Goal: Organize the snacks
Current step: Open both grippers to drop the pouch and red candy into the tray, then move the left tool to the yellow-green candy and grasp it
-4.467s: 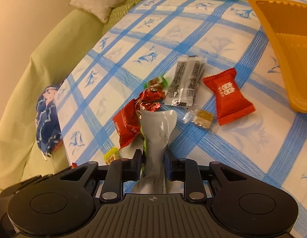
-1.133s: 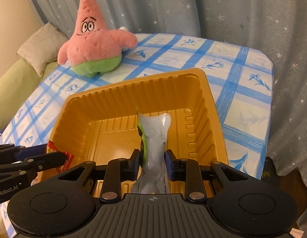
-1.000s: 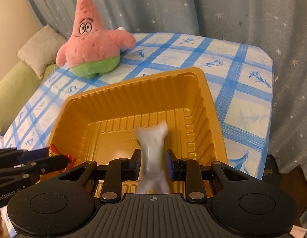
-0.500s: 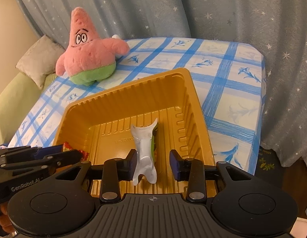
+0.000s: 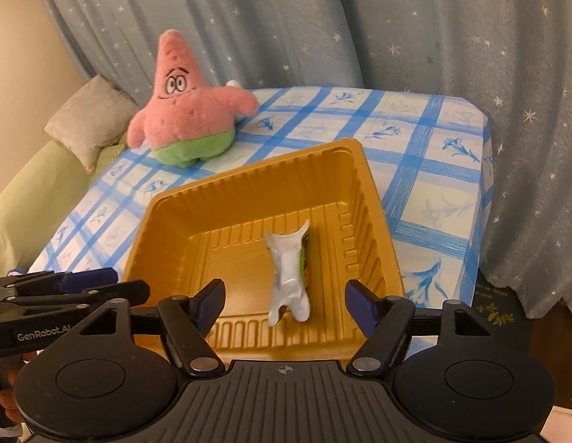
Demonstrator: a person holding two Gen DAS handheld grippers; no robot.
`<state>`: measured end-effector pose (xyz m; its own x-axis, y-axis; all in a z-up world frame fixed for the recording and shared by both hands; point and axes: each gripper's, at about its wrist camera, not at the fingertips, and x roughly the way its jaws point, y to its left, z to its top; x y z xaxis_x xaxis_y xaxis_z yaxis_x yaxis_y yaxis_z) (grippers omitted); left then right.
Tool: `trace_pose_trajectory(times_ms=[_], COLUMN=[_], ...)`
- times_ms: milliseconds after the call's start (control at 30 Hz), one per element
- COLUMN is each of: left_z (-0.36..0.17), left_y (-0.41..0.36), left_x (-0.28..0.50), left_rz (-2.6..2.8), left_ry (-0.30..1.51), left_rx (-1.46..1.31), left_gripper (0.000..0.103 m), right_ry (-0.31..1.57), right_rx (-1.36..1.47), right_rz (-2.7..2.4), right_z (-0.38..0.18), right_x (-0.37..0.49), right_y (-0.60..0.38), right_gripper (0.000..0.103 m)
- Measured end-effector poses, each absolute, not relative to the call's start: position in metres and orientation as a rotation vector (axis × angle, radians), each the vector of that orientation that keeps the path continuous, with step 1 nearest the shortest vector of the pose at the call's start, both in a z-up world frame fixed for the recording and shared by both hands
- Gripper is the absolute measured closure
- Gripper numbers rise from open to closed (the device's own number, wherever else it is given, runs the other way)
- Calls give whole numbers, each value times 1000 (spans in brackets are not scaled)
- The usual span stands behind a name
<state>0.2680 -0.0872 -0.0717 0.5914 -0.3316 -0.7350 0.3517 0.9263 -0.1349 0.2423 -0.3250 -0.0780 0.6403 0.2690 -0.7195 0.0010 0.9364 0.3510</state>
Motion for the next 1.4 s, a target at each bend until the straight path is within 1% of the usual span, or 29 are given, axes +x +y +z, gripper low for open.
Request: trace_pose_trajectory(times_ms=[200,800,1133,1400], left_z=[-60,-38,-36,-42], left_y=[-64,-21,2,31], left_x=[234,115,57,35], left_rz=[-350,-167,-33,48], left_ry=[848,821,811,820], left_rx=[-1,-87,-123,-148], left_gripper=[47,47,47,47], right_ry=[839,812,846,874], right_rx=[332,264,225,213], right_rz=[187,306,444,523], right_z=[-65,-37,-40,-47], right_x=[219,142,108,95], right_y=[-317,-291,-266,-235], right_gripper=[27,26,26,26])
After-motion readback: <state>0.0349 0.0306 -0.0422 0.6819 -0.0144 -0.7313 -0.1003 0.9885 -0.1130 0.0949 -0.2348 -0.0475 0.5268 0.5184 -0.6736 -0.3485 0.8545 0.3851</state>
